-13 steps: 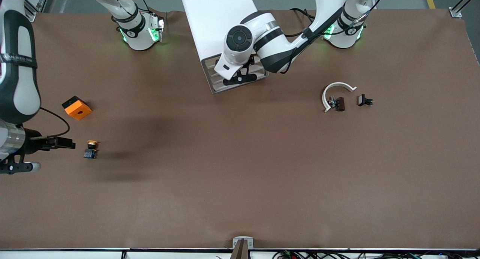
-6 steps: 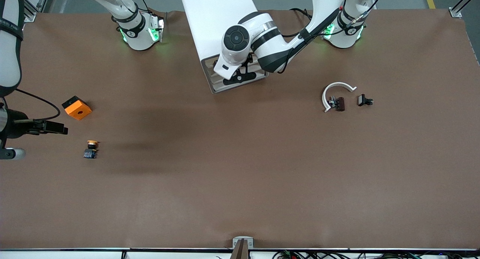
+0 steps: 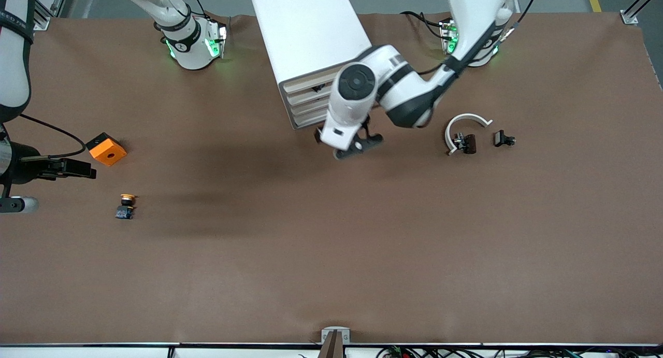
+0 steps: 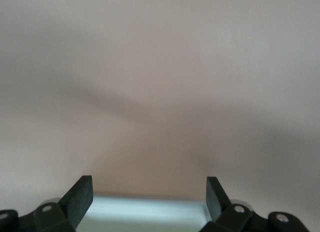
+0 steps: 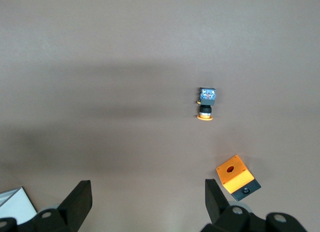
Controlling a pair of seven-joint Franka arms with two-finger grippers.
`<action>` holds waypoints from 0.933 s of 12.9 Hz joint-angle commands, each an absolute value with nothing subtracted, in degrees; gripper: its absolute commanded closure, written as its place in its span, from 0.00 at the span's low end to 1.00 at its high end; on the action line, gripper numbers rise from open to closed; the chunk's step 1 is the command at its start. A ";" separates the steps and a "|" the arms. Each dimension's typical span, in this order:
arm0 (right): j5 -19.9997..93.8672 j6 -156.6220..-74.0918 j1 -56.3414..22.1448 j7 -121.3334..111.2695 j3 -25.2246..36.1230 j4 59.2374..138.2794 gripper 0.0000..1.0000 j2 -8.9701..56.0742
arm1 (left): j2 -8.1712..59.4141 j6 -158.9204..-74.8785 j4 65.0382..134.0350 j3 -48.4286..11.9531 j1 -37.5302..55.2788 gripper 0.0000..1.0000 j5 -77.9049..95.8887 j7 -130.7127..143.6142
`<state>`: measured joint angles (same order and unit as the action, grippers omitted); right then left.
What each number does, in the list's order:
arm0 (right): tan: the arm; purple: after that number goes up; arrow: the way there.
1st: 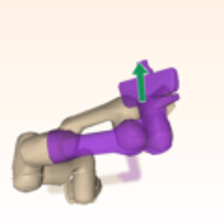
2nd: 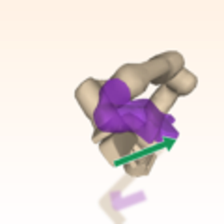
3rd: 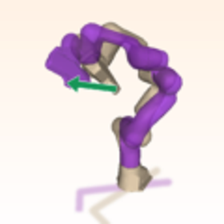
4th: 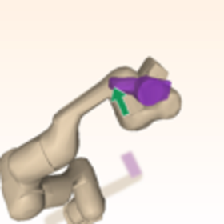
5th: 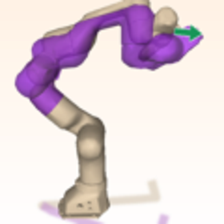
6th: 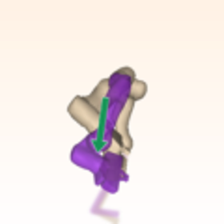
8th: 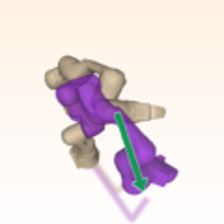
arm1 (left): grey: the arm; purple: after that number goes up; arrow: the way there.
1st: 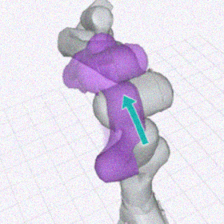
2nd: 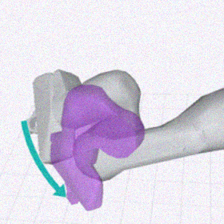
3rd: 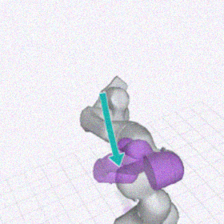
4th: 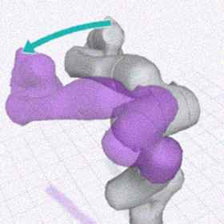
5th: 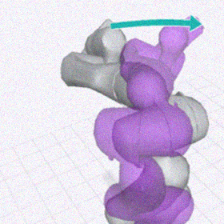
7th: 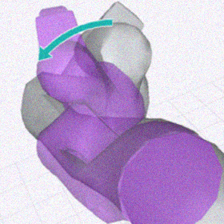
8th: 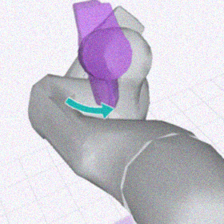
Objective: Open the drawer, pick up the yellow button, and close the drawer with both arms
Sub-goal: 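Release the button on the table while the left gripper withdraws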
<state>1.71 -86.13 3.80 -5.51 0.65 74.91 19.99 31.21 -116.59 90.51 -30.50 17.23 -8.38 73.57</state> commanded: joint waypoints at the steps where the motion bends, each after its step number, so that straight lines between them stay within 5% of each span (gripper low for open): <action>1: 1.06 -83.15 3.95 -4.75 1.23 71.38 0.00 19.34 | 29.71 -115.40 87.81 -27.26 12.77 0.00 -14.38 73.31; 12: 0.26 -78.75 4.39 -4.57 0.70 72.76 0.00 12.84 | 25.41 -105.03 81.74 -27.77 -4.20 0.00 -22.76 51.72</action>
<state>0.30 -79.49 4.10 -5.36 1.26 70.23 15.54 27.66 -107.33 82.22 -26.80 -1.54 -22.76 58.16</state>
